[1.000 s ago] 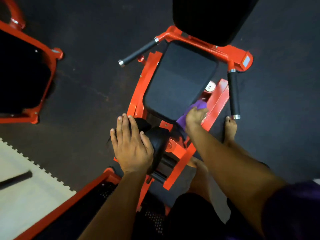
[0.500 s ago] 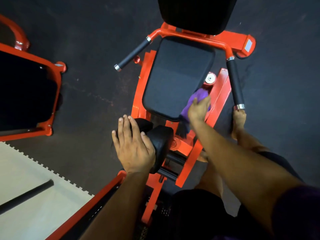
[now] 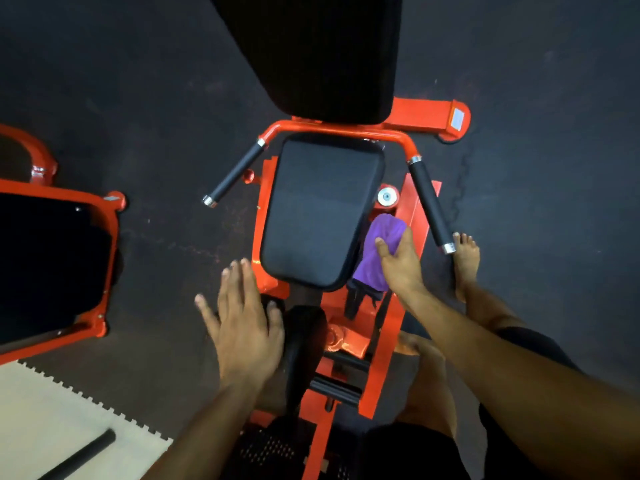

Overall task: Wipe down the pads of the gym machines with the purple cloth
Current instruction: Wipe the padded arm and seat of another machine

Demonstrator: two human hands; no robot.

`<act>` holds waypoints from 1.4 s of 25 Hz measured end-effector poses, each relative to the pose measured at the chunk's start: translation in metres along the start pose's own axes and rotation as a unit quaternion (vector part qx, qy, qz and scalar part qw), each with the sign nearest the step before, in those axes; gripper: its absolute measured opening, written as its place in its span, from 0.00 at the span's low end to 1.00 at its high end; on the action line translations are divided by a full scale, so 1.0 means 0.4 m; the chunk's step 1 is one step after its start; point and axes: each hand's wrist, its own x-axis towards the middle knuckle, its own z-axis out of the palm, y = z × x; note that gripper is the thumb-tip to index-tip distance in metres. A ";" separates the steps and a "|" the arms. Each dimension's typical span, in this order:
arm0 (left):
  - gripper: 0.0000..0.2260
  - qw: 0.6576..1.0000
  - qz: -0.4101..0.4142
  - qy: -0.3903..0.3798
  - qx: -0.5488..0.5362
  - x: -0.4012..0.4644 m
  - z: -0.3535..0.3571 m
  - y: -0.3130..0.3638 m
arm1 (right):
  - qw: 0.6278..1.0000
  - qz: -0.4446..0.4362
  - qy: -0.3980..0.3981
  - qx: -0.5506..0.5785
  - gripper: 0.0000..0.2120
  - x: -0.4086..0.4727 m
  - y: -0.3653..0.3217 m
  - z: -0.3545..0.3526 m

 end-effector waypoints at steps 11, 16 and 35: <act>0.33 0.997 0.065 0.003 0.045 0.486 0.392 0.133 | 0.979 -0.053 0.187 0.066 0.15 0.253 -0.124 0.128; 0.33 0.996 0.075 0.015 0.035 0.493 0.409 0.135 | 0.978 -0.091 0.186 0.037 0.07 0.471 -0.201 0.093; 0.31 0.995 0.087 0.037 0.031 0.493 0.414 0.125 | 0.925 -0.319 0.052 -0.201 0.07 0.323 -0.249 -0.031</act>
